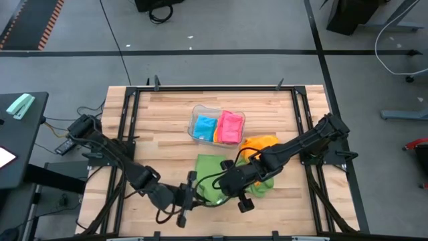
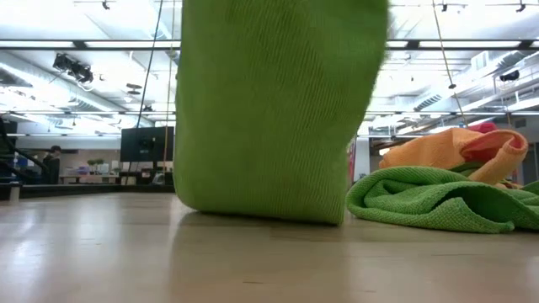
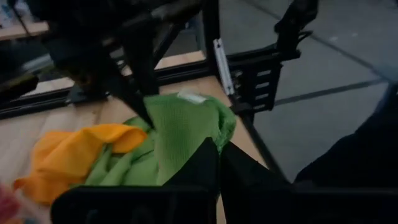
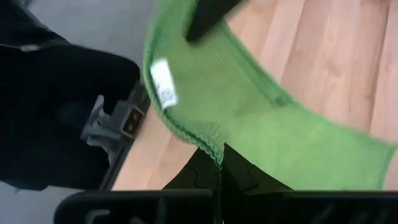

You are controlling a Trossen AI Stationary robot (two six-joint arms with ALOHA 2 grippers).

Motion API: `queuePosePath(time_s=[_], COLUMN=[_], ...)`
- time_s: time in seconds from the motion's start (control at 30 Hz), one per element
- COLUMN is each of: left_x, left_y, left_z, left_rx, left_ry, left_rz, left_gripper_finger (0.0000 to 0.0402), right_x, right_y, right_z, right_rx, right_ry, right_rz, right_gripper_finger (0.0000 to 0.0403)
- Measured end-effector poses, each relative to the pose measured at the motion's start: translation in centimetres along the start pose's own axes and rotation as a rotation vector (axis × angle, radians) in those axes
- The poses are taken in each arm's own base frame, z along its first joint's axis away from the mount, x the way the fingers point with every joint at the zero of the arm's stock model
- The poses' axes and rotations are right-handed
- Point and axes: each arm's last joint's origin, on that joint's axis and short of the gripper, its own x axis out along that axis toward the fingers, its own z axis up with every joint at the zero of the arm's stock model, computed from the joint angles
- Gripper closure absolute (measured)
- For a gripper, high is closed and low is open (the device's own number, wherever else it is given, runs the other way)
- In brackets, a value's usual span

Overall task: Fold microfiber towels
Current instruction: Fold the top green microfiber cloth

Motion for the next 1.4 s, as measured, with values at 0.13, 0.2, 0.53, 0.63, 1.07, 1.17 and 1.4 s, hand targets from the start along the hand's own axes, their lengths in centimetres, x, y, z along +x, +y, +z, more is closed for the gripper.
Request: queuePosePath(time_s=[0.13, 0.2, 0.53, 0.63, 1.07, 1.17, 1.4], left_x=[-0.1, -0.1, -4.0, -5.4, -10.1, -10.0, -8.2], left_y=[0.3, 0.4, 4.6, 6.2, 12.2, 12.2, 10.1], left_z=[0.8, 0.8, 4.2, 5.0, 7.1, 6.6, 5.2], left_rx=[0.019, 0.031, 0.047, 0.041, 0.096, 0.085, -0.027], left_ry=[0.032, 0.040, 0.022, 0.021, -0.022, 0.020, 0.104], left_rz=[0.044, 0.097, 0.214, 0.244, 0.331, 0.289, 0.200], left_gripper_finger=[0.0389, 0.0381, 0.0384, 0.0378, 0.0376, 0.0388, 0.0380], right_x=[-1.2, -1.7, -3.8, -5.3, -12.1, -11.6, -8.6], right_y=[-0.5, -0.9, -4.4, -5.6, -10.6, -10.1, -7.7], right_z=[0.6, 0.6, 1.3, 2.2, 4.9, 4.7, 3.7], right_rx=[-0.029, -0.043, -0.157, -0.192, -0.268, -0.249, -0.197], right_ry=[0.021, 0.048, 0.103, 0.080, -0.038, -0.027, 0.021], right_rz=[-0.022, -0.044, -0.144, -0.192, -0.359, -0.309, -0.167], right_gripper_finger=[0.0395, 0.0395, 0.0394, 0.0394, 0.0393, 0.0393, 0.0393])
